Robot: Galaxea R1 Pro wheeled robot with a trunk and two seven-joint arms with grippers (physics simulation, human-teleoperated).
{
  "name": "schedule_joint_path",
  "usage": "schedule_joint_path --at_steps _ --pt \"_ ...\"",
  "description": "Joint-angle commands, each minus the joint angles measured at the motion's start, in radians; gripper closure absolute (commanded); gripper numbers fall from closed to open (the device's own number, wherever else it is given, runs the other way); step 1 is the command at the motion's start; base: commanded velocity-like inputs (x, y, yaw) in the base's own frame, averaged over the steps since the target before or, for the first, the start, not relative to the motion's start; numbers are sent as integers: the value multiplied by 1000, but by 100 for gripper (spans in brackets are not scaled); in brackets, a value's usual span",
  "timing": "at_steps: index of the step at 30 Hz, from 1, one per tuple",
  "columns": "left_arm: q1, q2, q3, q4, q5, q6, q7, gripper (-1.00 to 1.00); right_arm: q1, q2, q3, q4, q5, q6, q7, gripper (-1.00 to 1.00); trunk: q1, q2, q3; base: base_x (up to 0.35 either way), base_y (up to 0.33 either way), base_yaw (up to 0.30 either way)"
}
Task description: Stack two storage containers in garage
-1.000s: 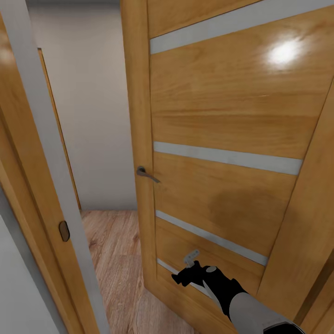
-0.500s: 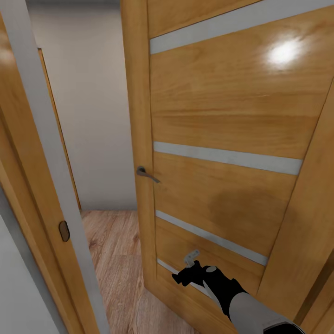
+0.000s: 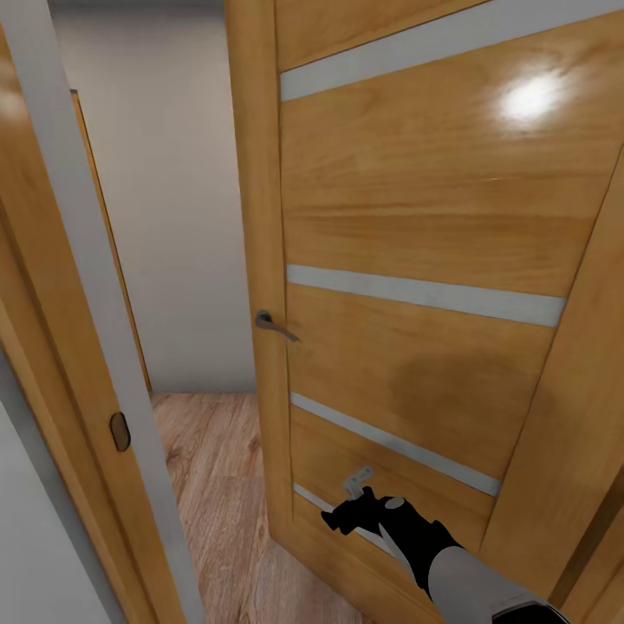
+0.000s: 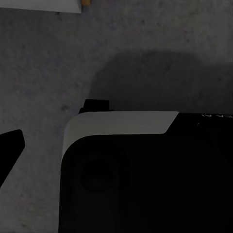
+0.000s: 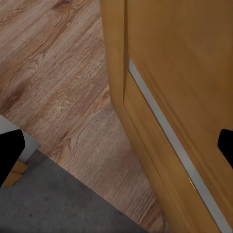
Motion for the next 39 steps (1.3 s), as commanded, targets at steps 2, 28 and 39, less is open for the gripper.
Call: schedule_joint_path --at_steps 2,28,39 --pt "1 0 0 -2 5 0 0 -100 0 0 -3 -2 10 4 4 -100 0 0 -1 0 0 0" --pt "1 -1 0 -2 6 -1 0 -100 0 24 23 -9 25 -7 -250 -100 0 0 -1 0 0 0" --pt "1 -2 0 -2 5 0 0 -100 0 55 118 -87 84 121 -483 -100 0 0 -1 0 0 0"
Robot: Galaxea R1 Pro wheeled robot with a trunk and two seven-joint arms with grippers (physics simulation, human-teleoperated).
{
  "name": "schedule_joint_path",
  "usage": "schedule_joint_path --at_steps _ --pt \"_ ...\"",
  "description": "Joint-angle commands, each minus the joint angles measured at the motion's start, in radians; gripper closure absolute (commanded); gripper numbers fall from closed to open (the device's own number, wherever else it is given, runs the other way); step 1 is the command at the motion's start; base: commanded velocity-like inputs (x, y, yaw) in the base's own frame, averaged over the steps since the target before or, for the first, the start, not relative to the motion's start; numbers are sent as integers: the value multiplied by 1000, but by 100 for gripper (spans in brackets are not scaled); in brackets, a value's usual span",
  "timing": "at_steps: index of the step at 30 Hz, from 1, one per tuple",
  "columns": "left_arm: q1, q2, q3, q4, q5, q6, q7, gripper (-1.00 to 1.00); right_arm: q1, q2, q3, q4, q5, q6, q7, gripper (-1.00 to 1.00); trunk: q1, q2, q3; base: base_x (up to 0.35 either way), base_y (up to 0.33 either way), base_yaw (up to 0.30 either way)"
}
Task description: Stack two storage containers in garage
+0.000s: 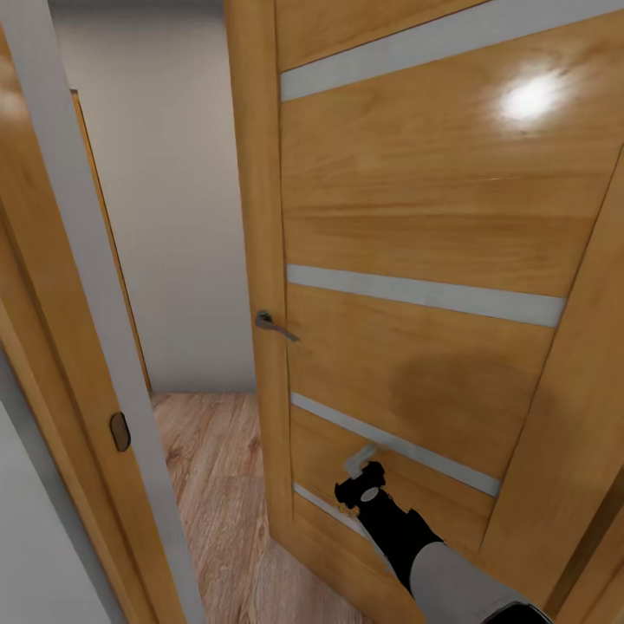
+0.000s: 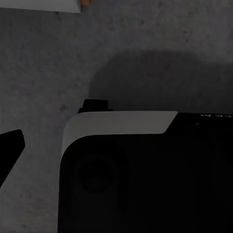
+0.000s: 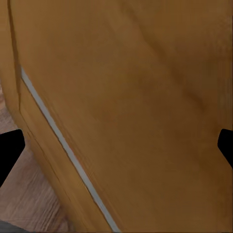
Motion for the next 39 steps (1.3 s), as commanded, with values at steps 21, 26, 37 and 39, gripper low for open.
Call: schedule_joint_path --at_steps 21,26,37,39 --pt "1 0 0 -2 6 0 0 -100 0 0 50 -89 63 251 -256 -100 0 0 -1 0 0 0" --pt "1 0 0 -2 6 0 0 -100 0 0 50 -89 64 283 -301 -100 0 0 -1 0 0 0" --pt "1 0 0 -2 6 -1 0 -100 0 0 49 -89 118 332 -344 -100 0 0 -1 0 0 0" --pt "1 0 0 -2 6 -1 0 -100 1 0 49 -89 120 334 -346 -100 0 0 -1 0 0 0"
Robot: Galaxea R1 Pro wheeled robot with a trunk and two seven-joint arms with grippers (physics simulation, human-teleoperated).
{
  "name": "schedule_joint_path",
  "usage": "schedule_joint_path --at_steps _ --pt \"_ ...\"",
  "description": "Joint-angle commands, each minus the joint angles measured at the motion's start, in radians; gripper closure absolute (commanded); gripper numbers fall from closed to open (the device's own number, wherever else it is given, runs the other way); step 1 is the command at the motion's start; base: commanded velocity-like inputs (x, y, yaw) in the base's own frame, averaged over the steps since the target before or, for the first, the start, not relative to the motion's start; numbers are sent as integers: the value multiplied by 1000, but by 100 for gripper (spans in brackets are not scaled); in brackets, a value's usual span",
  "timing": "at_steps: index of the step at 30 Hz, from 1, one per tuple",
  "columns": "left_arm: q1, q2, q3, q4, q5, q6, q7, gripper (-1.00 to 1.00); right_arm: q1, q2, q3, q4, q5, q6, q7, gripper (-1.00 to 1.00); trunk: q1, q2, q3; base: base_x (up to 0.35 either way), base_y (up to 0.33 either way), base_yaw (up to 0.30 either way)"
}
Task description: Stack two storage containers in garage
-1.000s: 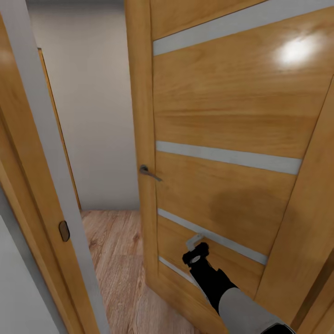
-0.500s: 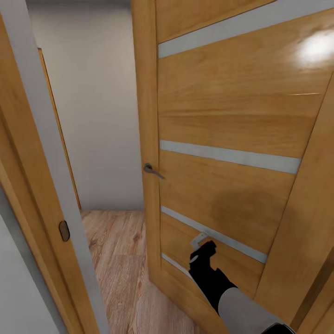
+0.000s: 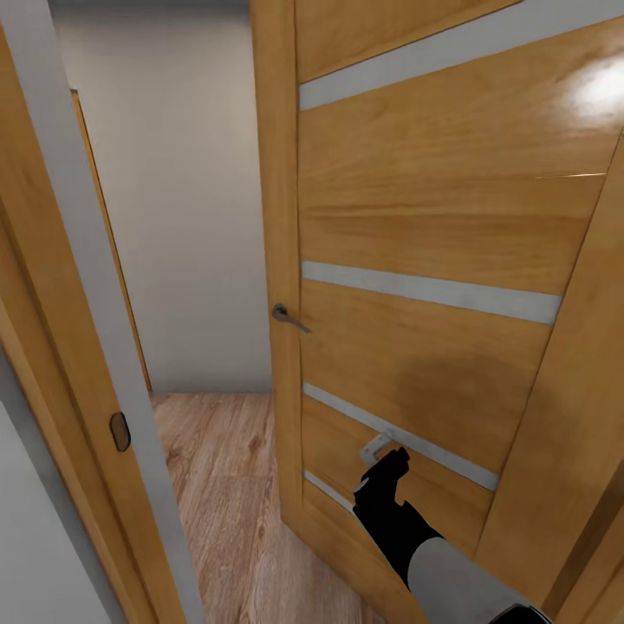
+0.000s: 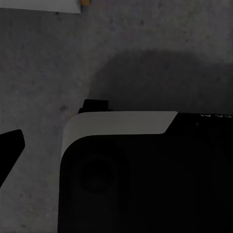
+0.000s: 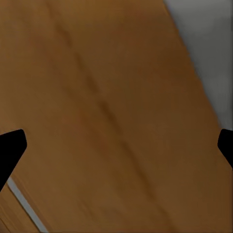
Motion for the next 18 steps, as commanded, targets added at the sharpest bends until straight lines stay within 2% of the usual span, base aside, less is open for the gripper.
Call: schedule_joint_path --at_steps 1,18 --pt "1 0 1 -2 6 0 0 -100 -1 0 1 0 24 17 -7 -100 0 0 -1 0 0 0" --pt "1 0 1 -2 6 0 0 -100 -24 0 -6 0 23 5 -7 -100 0 0 -1 0 0 0"
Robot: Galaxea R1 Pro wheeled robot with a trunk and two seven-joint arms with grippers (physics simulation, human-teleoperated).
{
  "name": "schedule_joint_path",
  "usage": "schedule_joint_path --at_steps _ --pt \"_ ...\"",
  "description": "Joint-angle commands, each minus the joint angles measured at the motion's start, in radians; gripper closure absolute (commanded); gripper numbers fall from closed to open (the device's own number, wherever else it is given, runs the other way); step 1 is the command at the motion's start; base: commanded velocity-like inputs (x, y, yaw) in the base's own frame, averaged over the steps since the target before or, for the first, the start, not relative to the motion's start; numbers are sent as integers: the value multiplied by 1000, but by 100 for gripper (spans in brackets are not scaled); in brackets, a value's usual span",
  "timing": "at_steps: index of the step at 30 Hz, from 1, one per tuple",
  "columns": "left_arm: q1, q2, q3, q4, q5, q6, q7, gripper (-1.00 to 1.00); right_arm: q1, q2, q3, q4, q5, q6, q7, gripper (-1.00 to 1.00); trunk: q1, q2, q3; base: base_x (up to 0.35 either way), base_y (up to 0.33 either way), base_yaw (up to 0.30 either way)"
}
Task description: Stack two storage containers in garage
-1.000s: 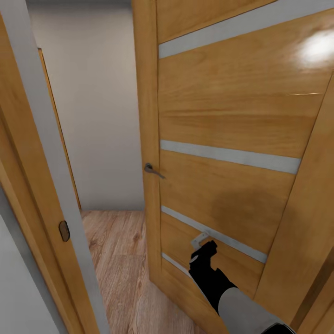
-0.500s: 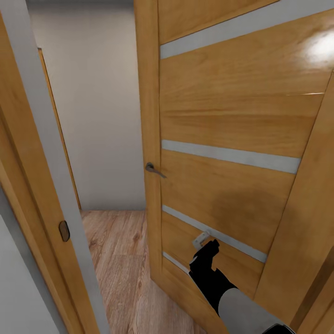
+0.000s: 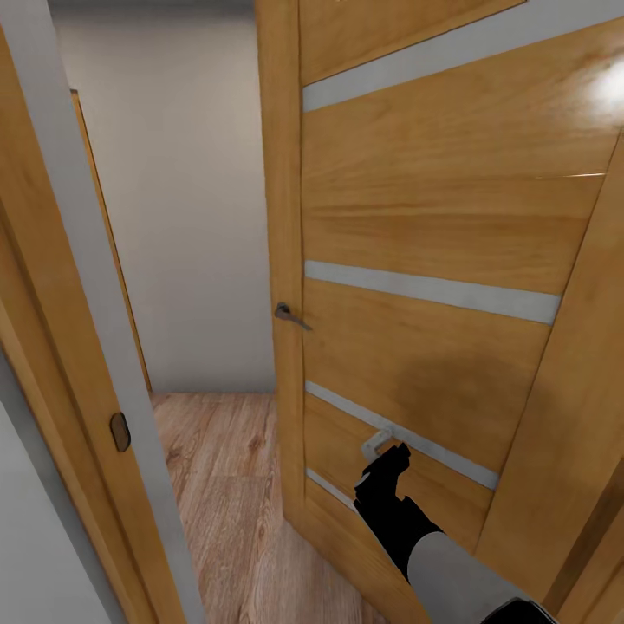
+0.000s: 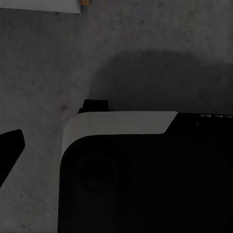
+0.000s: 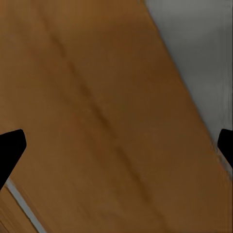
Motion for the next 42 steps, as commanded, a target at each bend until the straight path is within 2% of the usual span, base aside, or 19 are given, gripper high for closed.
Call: schedule_joint_path --at_steps 1,14,18,28,30,35,39,42 --pt "1 0 0 -2 6 0 0 -100 -12 0 10 -1 28 13 -4 -100 0 -1 -1 0 0 0" --pt "0 0 0 -2 6 0 0 -100 -71 -16 8 6 24 14 1 -100 0 -1 -1 0 0 0" --pt "1 0 0 -2 6 0 0 -100 -89 -33 7 10 23 15 2 -100 0 -1 -1 0 0 0" --pt "0 0 0 -2 6 0 0 -100 -124 -53 6 16 19 19 2 -100 0 -1 -1 0 0 0" --pt "0 0 0 -2 6 0 0 -100 -141 -69 5 25 17 20 2 -100 0 -1 -1 0 0 0" --pt "0 0 0 -2 6 0 0 -100 -195 -85 -28 95 15 14 3 -100 0 -1 -1 0 0 0" --pt "0 0 0 -2 6 0 0 -100 -207 -88 -37 104 15 16 3 -100 0 -1 -1 0 0 0" --pt "0 0 0 -2 6 0 0 -100 -220 -100 -41 106 15 16 3 -100 0 -1 -1 0 0 0"
